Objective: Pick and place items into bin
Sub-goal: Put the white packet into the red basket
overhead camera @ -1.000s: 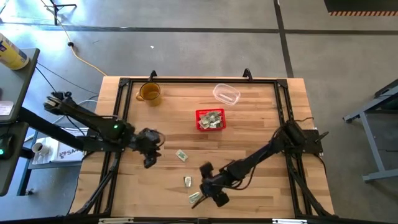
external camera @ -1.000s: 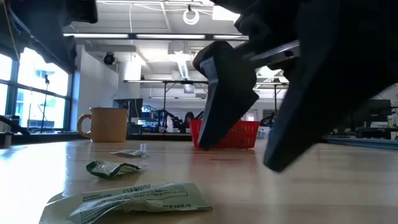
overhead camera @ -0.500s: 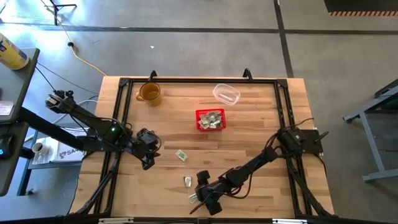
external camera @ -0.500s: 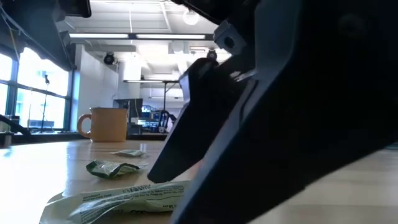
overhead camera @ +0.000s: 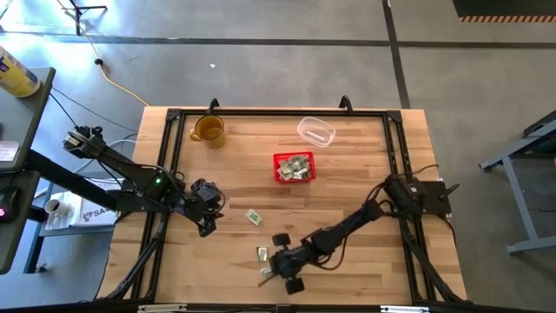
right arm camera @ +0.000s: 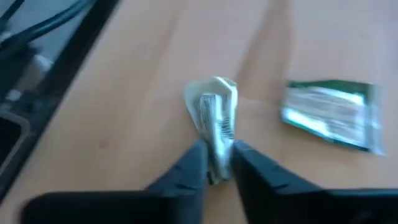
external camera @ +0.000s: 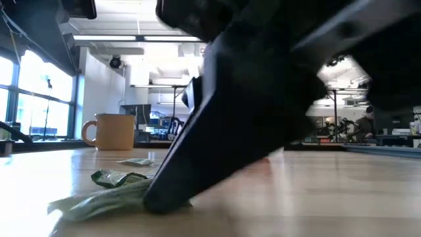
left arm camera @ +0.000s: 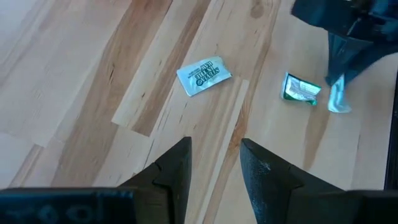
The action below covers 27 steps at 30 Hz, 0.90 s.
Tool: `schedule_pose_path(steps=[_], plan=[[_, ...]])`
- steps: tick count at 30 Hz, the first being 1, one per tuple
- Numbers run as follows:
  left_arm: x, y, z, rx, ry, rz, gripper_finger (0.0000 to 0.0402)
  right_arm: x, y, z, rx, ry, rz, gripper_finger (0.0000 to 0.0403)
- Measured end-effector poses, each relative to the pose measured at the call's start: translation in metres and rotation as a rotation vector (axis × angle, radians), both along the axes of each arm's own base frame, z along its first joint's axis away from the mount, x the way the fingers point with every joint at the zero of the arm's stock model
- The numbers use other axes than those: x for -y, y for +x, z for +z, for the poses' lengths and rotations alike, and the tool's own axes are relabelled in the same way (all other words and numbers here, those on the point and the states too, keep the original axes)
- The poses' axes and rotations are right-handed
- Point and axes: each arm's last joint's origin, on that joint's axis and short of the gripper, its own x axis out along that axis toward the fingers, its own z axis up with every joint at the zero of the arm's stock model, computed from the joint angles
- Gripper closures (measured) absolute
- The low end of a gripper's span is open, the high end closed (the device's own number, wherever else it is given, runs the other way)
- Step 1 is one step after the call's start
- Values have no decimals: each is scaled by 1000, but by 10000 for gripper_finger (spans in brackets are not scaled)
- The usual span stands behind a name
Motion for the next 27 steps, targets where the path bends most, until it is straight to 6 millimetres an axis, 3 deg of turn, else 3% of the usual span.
schedule_pose_path(steps=[3, 8, 13, 18, 23, 27], plan=[[0, 0, 0, 1, 1, 1, 231, 20, 3, 6, -47, -17, -86, 391], [-1, 0, 0, 12, 20, 16, 231, 63, -8, 33, -158, -227, -234, 395], [-2, 1, 1, 34, 60, 47, 231, 102, -28, 79, -220, -407, -322, 396], [-3, 3, 0, 44, 113, 47, 231, 162, -43, 115, -265, -540, -518, 396], [-13, 17, -10, -37, 96, 33, 231, 227, -46, 128, -299, -531, -641, 394], [-27, 36, -21, -76, 66, 31, 231, 259, -43, 122, -341, -231, -560, 381]])
